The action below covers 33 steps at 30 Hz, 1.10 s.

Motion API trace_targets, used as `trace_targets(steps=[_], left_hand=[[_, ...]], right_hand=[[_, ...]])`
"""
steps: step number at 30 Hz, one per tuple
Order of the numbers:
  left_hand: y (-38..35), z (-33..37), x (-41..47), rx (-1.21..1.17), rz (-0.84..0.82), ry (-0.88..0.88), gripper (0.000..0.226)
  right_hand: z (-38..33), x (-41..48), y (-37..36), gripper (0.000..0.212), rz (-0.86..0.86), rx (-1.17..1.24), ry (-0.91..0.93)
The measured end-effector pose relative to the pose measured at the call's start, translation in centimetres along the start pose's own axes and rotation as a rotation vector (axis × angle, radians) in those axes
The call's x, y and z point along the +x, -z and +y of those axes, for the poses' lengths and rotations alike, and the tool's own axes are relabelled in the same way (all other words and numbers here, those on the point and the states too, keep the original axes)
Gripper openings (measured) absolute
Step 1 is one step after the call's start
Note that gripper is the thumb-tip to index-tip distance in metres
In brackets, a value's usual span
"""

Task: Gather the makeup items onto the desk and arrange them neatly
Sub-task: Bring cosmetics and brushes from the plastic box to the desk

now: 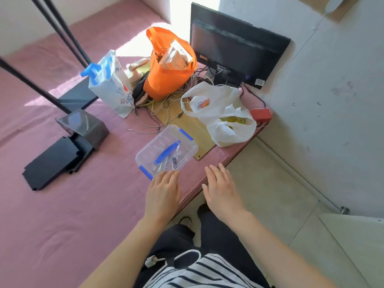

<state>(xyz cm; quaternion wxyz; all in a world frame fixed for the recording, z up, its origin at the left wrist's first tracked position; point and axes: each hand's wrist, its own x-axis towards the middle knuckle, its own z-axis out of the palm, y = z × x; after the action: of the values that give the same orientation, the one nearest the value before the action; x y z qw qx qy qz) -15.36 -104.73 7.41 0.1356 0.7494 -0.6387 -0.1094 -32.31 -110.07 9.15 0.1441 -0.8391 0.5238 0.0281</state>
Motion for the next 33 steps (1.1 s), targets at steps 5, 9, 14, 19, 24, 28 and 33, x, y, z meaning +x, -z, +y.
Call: trace_targets(steps=[5,9,14,19,24,28,33], left_hand=[[-1.0,0.1,3.0,0.039,0.036,0.155,0.034],[-2.1,0.9,5.2,0.058,0.021,0.296,0.037],[-4.0,2.0,7.6,0.062,0.028,0.46,0.039],[-6.5,1.0,9.2,0.044,0.04,0.614,0.039],[-9.4,-1.2,10.1,-0.004,0.077,0.735,0.036],[-12.1,-4.0,10.2,-0.074,0.071,0.846,0.038],[-16.2,-8.8,10.1,-0.178,0.072,1.011,0.046]], right_hand=[[1.4,5.7,0.3,0.054,-0.101,-0.029,0.17],[3.2,10.1,1.2,0.054,-0.161,-0.061,0.298],[4.9,15.2,1.2,0.051,-0.187,-0.109,0.435],[5.6,18.9,-1.2,0.05,-0.26,-0.121,0.508],[5.6,22.7,-4.9,0.052,-0.419,-0.112,0.543],[5.2,25.9,-8.3,0.05,-0.417,-0.113,0.516],[4.5,29.4,-12.3,0.052,-0.416,-0.032,0.42]])
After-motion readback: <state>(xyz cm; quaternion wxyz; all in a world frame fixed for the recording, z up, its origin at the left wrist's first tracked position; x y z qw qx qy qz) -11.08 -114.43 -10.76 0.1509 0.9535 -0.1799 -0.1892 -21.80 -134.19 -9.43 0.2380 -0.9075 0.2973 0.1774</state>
